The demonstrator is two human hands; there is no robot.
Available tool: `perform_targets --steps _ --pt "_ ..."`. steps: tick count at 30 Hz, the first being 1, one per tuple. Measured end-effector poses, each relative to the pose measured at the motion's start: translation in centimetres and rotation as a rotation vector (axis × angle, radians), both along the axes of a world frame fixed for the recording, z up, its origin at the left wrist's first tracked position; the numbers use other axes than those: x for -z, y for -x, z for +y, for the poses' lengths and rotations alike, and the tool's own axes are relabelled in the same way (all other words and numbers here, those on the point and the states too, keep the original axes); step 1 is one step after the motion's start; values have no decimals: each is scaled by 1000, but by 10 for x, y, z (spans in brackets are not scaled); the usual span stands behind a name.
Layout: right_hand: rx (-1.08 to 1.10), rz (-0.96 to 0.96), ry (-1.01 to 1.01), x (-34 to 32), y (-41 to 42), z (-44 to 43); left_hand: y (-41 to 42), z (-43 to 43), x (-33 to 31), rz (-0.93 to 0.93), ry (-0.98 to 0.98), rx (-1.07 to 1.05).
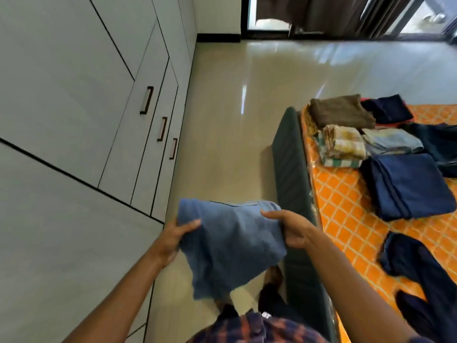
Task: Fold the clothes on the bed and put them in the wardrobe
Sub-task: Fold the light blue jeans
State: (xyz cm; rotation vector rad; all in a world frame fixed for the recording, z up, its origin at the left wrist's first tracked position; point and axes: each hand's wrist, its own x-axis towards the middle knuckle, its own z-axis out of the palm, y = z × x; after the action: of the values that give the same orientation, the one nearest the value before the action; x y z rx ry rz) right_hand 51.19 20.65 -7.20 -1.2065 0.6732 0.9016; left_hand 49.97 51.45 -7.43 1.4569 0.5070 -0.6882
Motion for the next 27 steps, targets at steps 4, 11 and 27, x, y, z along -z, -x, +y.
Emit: perform_targets --steps 4,11,27 --pt "-183 -7 302 45 51 -3 68 -16 32 200 -176 111" --pt "-48 -393 488 3 94 -11 74 -47 2 -197 -378 154" --pt "-643 -811 1109 -15 147 -91 56 -92 -28 -911 -775 852"
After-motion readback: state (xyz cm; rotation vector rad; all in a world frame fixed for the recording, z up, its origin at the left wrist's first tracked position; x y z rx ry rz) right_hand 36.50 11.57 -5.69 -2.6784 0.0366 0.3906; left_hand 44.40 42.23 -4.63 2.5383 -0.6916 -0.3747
